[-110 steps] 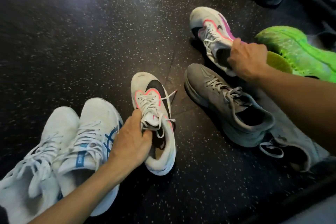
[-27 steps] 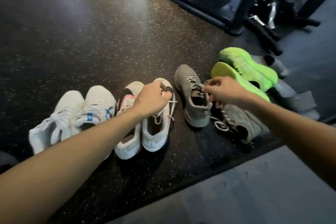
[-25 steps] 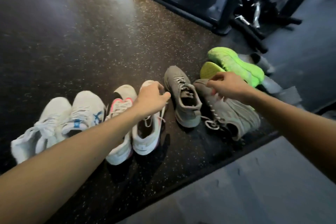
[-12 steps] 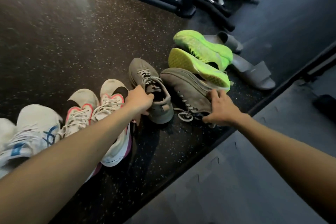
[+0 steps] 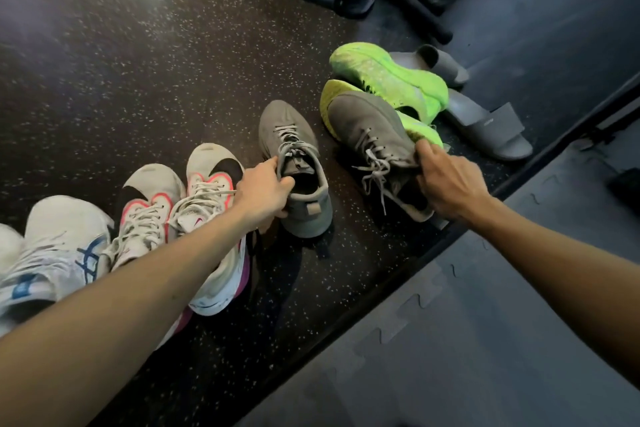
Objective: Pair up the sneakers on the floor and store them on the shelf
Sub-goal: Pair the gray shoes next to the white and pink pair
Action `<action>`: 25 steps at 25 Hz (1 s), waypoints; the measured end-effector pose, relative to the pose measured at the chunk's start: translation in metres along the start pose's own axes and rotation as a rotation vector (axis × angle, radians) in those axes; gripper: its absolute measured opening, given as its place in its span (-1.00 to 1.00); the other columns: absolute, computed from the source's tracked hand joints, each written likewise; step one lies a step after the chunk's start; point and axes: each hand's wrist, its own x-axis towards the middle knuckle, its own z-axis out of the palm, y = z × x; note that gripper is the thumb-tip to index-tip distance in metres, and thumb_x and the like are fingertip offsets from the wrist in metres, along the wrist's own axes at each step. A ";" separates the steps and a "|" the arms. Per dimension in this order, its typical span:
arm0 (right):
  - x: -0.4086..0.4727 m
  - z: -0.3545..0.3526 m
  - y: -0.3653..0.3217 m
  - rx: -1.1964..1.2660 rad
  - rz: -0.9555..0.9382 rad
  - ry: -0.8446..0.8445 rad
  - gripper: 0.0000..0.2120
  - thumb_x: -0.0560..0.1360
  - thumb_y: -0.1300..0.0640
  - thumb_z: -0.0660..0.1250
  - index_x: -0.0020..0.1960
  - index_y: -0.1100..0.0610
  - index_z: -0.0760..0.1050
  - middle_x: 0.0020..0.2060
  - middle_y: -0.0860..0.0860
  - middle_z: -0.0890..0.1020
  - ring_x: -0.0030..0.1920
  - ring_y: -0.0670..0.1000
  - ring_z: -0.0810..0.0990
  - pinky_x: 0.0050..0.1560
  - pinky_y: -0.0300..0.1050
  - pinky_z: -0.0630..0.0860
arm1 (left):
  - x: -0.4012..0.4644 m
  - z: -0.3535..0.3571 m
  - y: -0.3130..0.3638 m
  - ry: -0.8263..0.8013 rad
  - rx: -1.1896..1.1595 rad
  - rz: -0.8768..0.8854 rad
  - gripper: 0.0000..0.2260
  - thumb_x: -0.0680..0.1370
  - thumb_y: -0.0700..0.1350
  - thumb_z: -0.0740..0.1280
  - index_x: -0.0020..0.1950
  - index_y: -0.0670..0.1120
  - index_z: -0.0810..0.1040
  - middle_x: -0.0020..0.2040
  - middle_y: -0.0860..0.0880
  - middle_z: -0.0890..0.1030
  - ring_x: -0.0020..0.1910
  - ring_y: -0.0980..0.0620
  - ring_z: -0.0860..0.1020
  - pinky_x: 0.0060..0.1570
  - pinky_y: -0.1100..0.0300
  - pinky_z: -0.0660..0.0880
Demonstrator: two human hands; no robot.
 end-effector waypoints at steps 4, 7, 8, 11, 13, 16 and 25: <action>0.002 -0.020 0.009 0.141 0.077 0.068 -0.89 0.53 0.15 0.13 -0.02 0.12 0.19 0.02 0.22 0.54 -0.11 0.36 0.54 -0.23 0.06 0.30 | -0.002 0.010 0.009 -0.077 -0.057 0.024 -0.69 0.44 -0.07 0.22 0.16 0.03 0.54 -0.04 -0.05 0.66 -0.35 -0.06 0.69 -0.26 0.00 0.66; 0.006 -0.037 0.016 0.218 0.121 0.138 -0.87 0.50 0.18 0.14 0.01 0.18 0.24 -0.05 0.28 0.55 -0.14 0.36 0.51 -0.19 0.10 0.33 | -0.002 0.020 0.020 -0.153 -0.059 0.043 -0.66 0.50 -0.09 0.23 0.27 0.03 0.50 0.03 -0.07 0.65 -0.42 -0.02 0.68 -0.31 0.06 0.65; 0.006 -0.043 0.018 0.240 0.136 0.159 -0.85 0.49 0.19 0.15 0.03 0.19 0.26 -0.07 0.30 0.55 -0.15 0.36 0.51 -0.18 0.11 0.35 | -0.002 0.024 0.024 -0.173 -0.040 0.049 -0.65 0.51 -0.09 0.23 0.30 0.02 0.47 0.05 -0.08 0.65 -0.45 0.00 0.67 -0.33 0.10 0.64; 0.008 -0.060 0.022 0.327 0.193 0.223 -0.82 0.49 0.18 0.15 0.06 0.21 0.28 -0.13 0.26 0.54 -0.17 0.32 0.48 -0.18 0.09 0.35 | -0.002 0.037 0.037 -0.228 -0.009 0.050 -0.55 0.54 -0.06 0.24 0.44 -0.07 0.35 0.18 -0.12 0.60 -0.41 0.02 0.68 -0.36 0.19 0.59; 0.008 -0.071 0.018 0.396 0.239 0.259 -0.83 0.49 0.18 0.15 0.06 0.19 0.29 -0.17 0.19 0.48 -0.20 0.25 0.42 -0.17 0.05 0.31 | -0.004 0.041 0.044 -0.290 -0.056 0.027 -0.49 0.57 -0.07 0.25 0.51 -0.10 0.26 0.23 -0.13 0.57 -0.25 -0.05 0.70 -0.34 0.17 0.63; 0.009 -0.085 0.001 0.488 0.241 0.304 -0.83 0.50 0.17 0.17 0.07 0.19 0.31 -0.16 0.14 0.47 -0.17 0.21 0.43 -0.16 0.03 0.30 | -0.007 0.027 0.050 -0.399 -0.225 -0.081 -0.62 0.61 -0.06 0.26 0.42 -0.03 0.35 0.01 -0.11 0.60 -0.30 -0.03 0.64 -0.47 0.19 0.59; 0.025 -0.093 -0.086 0.624 0.033 0.297 -0.79 0.50 0.13 0.19 0.08 0.23 0.36 -0.09 0.24 0.57 -0.08 0.27 0.51 -0.17 0.07 0.34 | -0.031 -0.083 0.088 -0.046 -0.574 0.214 -0.47 0.44 0.08 0.32 0.40 0.07 0.34 -0.20 -0.11 0.56 -0.45 -0.02 0.49 -0.50 0.19 0.44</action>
